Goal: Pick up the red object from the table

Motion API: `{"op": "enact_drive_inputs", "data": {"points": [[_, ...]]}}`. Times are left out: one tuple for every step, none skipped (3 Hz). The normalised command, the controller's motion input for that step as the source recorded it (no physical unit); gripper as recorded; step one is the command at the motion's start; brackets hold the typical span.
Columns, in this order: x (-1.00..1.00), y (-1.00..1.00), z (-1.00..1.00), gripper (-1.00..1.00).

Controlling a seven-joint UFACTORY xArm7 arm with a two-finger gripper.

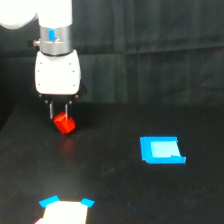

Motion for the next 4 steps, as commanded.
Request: {"op": "enact_drive_inputs", "data": {"points": [[-0.04, -1.00, 1.00, -0.66], [0.77, -1.00, 1.00, 0.49], [0.55, -1.00, 1.00, 0.33], [0.37, -0.63, 1.00, -0.08]]}}
